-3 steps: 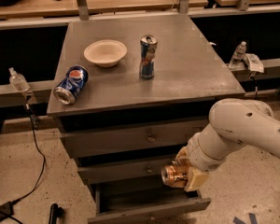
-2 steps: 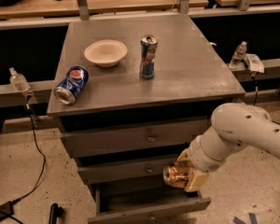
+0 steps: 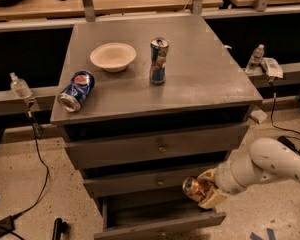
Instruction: Place orange can into bottom drawer
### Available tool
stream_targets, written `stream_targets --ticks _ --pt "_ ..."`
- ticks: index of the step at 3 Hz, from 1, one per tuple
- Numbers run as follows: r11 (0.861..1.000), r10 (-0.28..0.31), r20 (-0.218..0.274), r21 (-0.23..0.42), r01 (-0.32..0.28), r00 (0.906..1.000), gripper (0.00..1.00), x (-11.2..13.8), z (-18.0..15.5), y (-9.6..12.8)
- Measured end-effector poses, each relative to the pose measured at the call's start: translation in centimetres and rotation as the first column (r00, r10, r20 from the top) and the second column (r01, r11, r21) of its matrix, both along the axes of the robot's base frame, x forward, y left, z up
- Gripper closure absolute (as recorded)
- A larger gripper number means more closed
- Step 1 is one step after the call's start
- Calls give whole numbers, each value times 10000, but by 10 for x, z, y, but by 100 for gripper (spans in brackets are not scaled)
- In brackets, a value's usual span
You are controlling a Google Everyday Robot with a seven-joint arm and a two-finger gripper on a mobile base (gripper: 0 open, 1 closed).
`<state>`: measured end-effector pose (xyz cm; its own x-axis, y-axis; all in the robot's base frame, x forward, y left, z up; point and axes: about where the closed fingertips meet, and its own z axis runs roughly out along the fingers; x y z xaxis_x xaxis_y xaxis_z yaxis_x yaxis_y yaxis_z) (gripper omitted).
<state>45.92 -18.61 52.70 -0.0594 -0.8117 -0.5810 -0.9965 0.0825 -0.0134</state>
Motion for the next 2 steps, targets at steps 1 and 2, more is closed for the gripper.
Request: stream_targets --ticks 1,2 --pt "9787 -434 279 2019 369 9987 100 -1 -37 -12" --pt "9522 -490 -12 3018 471 9988 100 -10 -80 -11"
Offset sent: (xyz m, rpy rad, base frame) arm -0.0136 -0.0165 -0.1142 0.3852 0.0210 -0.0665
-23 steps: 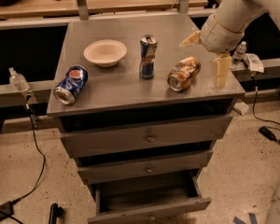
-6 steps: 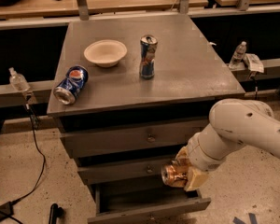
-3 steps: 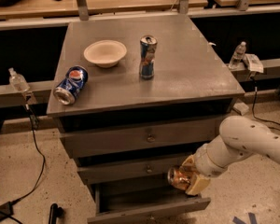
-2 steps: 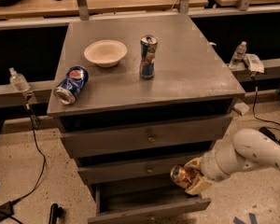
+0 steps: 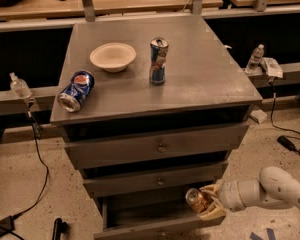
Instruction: Place orange can into bottom drawer
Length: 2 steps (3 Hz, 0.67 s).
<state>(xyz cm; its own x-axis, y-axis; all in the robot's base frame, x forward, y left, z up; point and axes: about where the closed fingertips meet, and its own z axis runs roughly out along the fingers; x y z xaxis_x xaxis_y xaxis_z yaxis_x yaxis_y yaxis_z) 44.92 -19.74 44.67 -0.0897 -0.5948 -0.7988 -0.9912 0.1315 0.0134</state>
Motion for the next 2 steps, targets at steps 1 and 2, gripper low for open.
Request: stream_targets --ticks 1,2 --pt "10000 55 -21 74 -55 10000 100 1 -2 1" --pt "9954 579 -193 774 -563 9981 100 11 -19 9"
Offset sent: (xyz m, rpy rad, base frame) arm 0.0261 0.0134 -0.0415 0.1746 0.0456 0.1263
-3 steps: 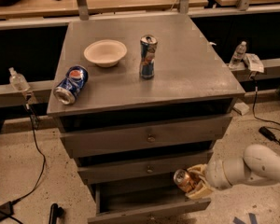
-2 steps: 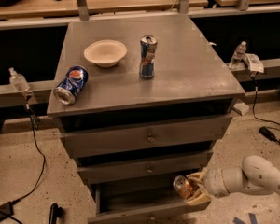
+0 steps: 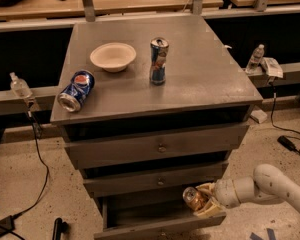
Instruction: Place orange can into bottom drawer
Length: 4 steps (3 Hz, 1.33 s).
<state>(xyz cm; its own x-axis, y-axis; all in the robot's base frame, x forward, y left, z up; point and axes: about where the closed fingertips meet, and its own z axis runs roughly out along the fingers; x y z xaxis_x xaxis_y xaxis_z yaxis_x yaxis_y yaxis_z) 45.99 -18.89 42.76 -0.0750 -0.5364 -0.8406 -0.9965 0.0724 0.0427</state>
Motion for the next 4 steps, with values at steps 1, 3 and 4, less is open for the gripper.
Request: stream_targets --ticks 1,3,4 --pt "9983 43 -217 574 -30 9998 100 9 -39 4" --pt "9944 3 -499 1060 50 9988 100 13 -75 9" --pt "9876 97 -625 1569 2 9980 100 21 -89 11"
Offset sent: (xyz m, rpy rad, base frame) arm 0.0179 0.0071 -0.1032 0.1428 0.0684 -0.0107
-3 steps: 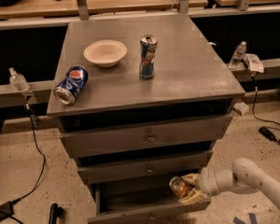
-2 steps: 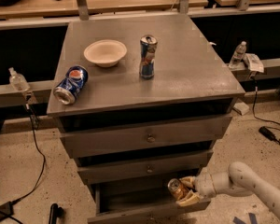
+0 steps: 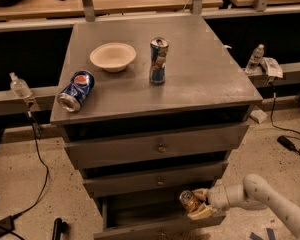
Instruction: Place orange can into bottom drawer
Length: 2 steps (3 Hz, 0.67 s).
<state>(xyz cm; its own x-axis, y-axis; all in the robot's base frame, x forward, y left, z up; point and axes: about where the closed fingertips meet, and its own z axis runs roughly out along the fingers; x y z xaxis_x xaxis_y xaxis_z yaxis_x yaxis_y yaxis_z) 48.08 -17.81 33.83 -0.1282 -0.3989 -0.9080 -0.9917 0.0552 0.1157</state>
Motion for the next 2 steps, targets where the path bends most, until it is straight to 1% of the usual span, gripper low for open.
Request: stream_targets --ticks 1,2 --pt "9970 -684 -12 365 684 9977 100 28 -43 -6" --pt "9924 -1119 42 525 1115 9937 100 39 -71 -11"
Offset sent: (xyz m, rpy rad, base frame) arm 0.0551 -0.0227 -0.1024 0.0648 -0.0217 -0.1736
